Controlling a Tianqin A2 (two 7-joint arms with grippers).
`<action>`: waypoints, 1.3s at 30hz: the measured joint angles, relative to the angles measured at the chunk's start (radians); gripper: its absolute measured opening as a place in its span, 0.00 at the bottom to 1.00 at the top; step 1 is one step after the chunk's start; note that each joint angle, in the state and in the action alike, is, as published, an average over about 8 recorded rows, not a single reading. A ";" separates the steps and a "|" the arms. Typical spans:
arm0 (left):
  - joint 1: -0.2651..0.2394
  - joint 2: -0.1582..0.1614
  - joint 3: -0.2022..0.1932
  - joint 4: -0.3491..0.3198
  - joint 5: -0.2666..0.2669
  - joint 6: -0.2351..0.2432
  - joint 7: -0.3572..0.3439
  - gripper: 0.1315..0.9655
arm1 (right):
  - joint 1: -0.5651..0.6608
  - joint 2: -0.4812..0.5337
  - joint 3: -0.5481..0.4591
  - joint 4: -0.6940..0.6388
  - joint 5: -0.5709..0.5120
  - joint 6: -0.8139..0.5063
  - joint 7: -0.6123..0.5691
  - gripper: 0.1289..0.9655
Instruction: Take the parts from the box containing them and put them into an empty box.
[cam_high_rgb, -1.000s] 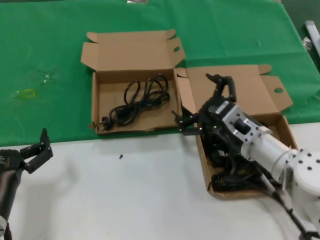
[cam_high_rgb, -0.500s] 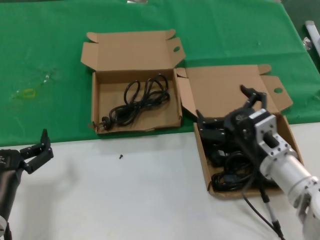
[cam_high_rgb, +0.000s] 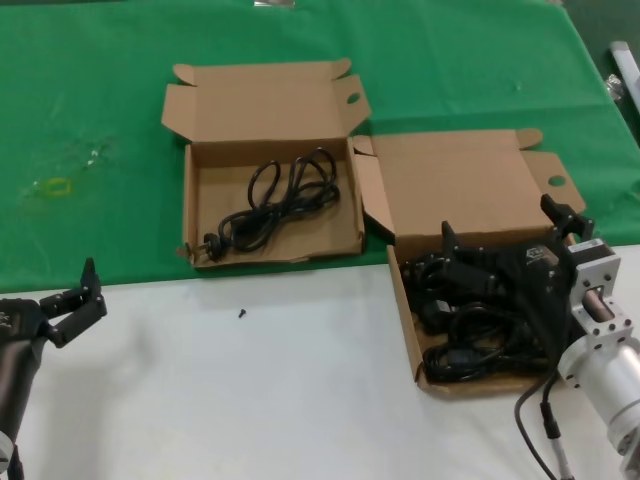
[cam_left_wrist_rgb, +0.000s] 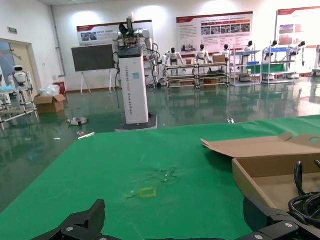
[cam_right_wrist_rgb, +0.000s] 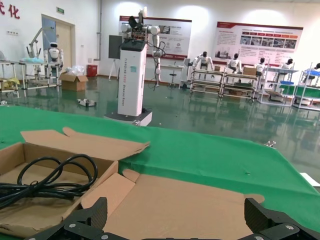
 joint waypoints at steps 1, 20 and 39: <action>0.000 0.000 0.000 0.000 0.000 0.000 0.000 1.00 | -0.002 0.000 0.001 0.002 0.001 0.002 0.002 1.00; 0.000 0.000 0.000 0.000 0.000 0.000 0.000 1.00 | -0.004 0.000 0.002 0.003 0.001 0.004 0.004 1.00; 0.000 0.000 0.000 0.000 0.000 0.000 0.000 1.00 | -0.004 0.000 0.002 0.003 0.001 0.004 0.004 1.00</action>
